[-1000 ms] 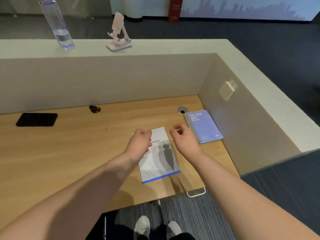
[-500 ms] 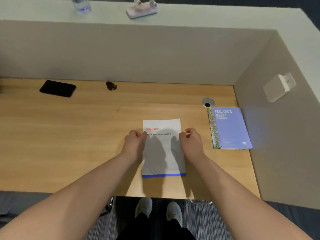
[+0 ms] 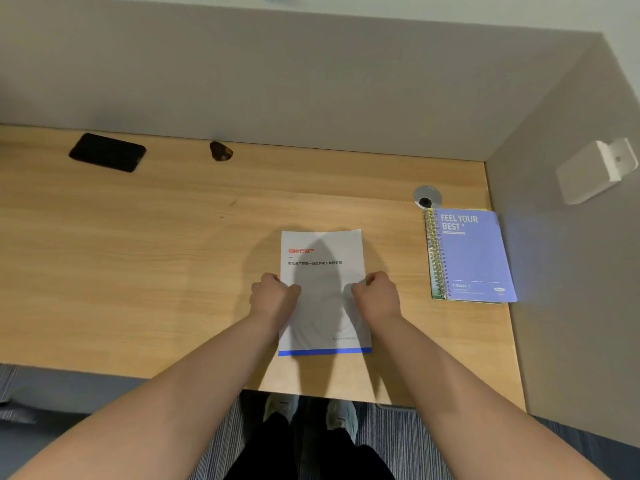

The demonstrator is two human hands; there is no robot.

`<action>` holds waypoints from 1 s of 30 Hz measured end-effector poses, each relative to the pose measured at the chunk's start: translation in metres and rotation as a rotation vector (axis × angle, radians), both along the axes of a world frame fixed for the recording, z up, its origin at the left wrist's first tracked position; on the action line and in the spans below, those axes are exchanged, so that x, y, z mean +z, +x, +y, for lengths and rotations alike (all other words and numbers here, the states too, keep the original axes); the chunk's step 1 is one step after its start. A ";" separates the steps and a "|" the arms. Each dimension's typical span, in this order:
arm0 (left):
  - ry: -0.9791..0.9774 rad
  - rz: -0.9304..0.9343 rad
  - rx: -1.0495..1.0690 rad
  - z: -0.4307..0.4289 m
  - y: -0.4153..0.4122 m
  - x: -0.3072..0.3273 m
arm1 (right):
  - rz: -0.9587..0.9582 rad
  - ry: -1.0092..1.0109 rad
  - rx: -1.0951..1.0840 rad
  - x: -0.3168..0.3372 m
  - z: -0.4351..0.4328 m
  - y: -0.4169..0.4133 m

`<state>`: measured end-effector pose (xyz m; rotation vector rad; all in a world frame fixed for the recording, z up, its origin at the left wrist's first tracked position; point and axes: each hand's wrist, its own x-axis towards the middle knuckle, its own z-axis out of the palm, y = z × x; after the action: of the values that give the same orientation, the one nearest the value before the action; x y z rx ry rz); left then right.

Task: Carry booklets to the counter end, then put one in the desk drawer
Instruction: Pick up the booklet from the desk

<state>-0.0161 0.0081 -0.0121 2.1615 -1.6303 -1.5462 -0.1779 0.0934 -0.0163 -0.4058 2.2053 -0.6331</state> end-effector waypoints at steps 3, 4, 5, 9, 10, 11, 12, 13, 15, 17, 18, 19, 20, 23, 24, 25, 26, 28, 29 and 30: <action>-0.023 -0.017 -0.024 0.001 0.000 0.001 | -0.013 0.002 0.004 -0.002 0.001 -0.002; -0.034 -0.008 -0.026 0.002 -0.001 0.002 | -0.019 -0.003 -0.003 -0.004 0.001 -0.002; -0.048 0.006 -0.029 0.004 -0.002 0.004 | -0.028 -0.009 -0.011 -0.005 0.002 -0.002; -0.094 0.093 -0.056 0.009 -0.007 0.010 | -0.076 -0.048 -0.052 -0.009 0.003 -0.002; -0.116 0.107 -0.064 0.010 -0.008 0.012 | -0.086 -0.058 -0.064 -0.009 0.003 -0.003; -0.143 0.121 -0.074 0.011 -0.009 0.014 | -0.098 -0.067 -0.076 -0.007 0.004 -0.003; -0.170 0.139 -0.081 0.011 -0.010 0.018 | -0.114 -0.077 -0.086 -0.005 0.005 -0.005; -0.197 0.162 -0.085 0.012 -0.010 0.023 | -0.131 -0.090 -0.093 -0.001 0.006 -0.005; -0.237 0.209 -0.087 0.012 -0.012 0.033 | -0.149 -0.122 -0.099 0.007 0.006 -0.008; -0.264 0.249 -0.084 0.011 -0.014 0.047 | -0.139 -0.142 -0.083 0.018 0.005 -0.010; -0.271 0.270 -0.078 0.011 -0.015 0.055 | -0.126 -0.150 -0.070 0.025 0.004 -0.012; -0.276 0.299 -0.065 0.011 -0.017 0.064 | -0.114 -0.159 -0.057 0.033 0.003 -0.014; -0.276 0.328 -0.048 0.012 -0.018 0.073 | -0.104 -0.177 -0.048 0.041 0.002 -0.016; -0.291 0.409 0.007 0.015 -0.022 0.103 | -0.127 -0.267 -0.067 0.072 -0.002 -0.022; -0.310 0.437 0.021 0.017 -0.022 0.113 | -0.161 -0.308 -0.084 0.083 -0.002 -0.023; -0.336 0.462 0.035 0.018 -0.022 0.125 | -0.201 -0.351 -0.089 0.096 -0.002 -0.024; -0.363 0.471 0.042 0.018 -0.022 0.135 | -0.252 -0.394 -0.091 0.106 -0.001 -0.026; -0.416 0.480 0.045 0.020 -0.019 0.157 | -0.367 -0.501 -0.093 0.127 0.003 -0.029; -0.428 0.493 0.051 0.020 -0.017 0.165 | -0.422 -0.542 -0.097 0.135 0.005 -0.030; -0.444 0.504 0.059 0.022 -0.014 0.172 | -0.464 -0.574 -0.093 0.143 0.008 -0.031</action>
<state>-0.0300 0.0299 0.1602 1.4402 -1.5313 -1.3904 -0.2090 0.1019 0.1270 -0.3948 1.5848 -1.2784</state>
